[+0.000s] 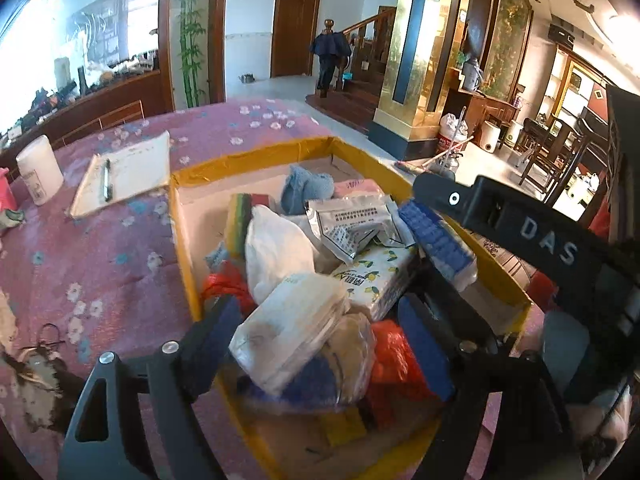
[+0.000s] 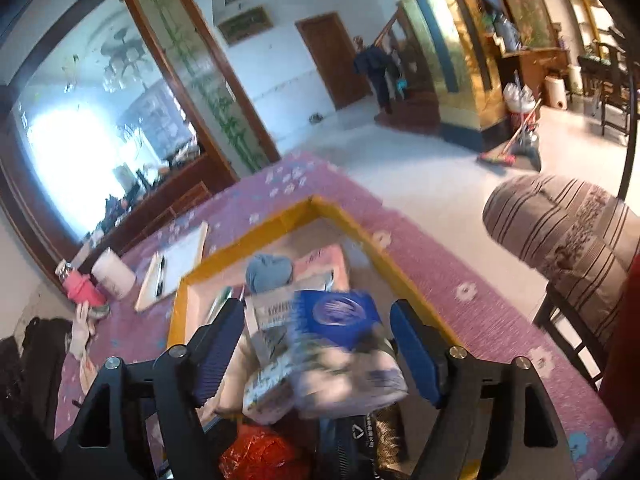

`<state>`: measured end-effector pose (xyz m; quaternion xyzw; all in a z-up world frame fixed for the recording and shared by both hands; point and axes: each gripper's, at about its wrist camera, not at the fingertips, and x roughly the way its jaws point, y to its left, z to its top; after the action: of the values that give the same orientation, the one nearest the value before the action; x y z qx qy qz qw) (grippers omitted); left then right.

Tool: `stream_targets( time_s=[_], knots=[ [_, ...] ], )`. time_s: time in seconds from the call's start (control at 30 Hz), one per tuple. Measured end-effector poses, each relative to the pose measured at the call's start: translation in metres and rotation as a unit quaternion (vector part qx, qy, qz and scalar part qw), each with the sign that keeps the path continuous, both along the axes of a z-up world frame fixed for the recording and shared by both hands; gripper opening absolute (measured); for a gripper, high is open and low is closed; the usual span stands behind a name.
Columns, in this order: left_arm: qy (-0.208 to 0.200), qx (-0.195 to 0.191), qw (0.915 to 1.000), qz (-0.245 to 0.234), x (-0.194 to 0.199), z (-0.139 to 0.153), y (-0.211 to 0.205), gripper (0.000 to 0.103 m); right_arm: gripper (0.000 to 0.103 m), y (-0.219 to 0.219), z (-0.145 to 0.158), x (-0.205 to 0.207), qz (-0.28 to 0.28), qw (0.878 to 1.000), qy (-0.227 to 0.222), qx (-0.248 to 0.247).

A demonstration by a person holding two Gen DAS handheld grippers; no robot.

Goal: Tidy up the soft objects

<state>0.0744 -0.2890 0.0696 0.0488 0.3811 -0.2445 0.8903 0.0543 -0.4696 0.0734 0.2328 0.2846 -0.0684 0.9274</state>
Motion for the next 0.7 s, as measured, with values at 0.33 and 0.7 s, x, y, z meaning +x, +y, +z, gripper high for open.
stream_targets(
  time_s=[0.33, 0.7],
  knots=[
    [-0.022, -0.007, 0.9996, 0.019, -0.058, 0.012, 0.047, 0.095, 0.091, 0.008, 0.016, -0.013, -0.024, 0.998, -0.031, -0.045],
    [-0.068, 0.037, 0.9962, 0.039, -0.120, 0.001, 0.083, 0.102, 0.100, 0.051, 0.030, -0.092, 0.009, 0.995, -0.029, -0.092]
  ],
)
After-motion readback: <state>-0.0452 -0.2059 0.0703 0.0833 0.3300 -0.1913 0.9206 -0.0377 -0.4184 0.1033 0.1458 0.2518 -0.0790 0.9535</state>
